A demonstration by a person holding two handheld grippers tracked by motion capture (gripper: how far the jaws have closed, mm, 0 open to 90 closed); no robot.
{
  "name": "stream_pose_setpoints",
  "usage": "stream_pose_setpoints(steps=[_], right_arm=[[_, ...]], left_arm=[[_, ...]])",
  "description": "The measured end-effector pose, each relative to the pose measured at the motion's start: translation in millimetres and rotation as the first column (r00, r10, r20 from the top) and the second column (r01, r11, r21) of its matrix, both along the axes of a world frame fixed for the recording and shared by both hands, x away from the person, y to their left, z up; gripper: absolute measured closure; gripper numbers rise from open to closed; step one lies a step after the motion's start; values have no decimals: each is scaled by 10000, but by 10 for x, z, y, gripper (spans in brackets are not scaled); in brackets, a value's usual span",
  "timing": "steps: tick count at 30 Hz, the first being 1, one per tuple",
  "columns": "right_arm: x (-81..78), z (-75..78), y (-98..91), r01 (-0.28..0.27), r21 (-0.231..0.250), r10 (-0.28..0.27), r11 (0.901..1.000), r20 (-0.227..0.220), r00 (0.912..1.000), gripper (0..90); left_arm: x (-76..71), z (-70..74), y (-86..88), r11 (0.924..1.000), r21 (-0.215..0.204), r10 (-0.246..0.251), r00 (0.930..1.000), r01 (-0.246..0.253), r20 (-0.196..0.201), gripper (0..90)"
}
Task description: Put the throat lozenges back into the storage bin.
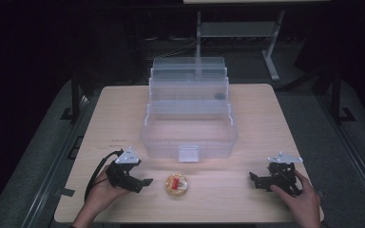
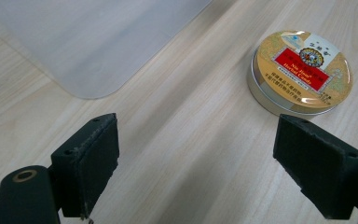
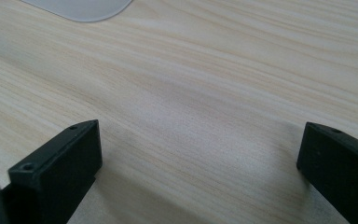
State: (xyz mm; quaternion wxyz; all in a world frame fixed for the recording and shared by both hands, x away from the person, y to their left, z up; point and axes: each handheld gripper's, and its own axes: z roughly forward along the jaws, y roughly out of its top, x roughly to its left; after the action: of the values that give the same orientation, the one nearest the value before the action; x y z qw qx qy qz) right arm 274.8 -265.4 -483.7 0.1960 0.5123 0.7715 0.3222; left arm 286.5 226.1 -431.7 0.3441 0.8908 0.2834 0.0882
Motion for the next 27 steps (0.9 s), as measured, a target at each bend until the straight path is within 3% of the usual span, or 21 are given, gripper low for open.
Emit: stream_pose_setpoints(steps=[27], right_arm=[[0, 0, 0, 0, -3, 0, 10000, -1, 10000, 0]], left_arm=[[32, -9, -363, 9970, 14, -772, 9968, 772, -220, 135]])
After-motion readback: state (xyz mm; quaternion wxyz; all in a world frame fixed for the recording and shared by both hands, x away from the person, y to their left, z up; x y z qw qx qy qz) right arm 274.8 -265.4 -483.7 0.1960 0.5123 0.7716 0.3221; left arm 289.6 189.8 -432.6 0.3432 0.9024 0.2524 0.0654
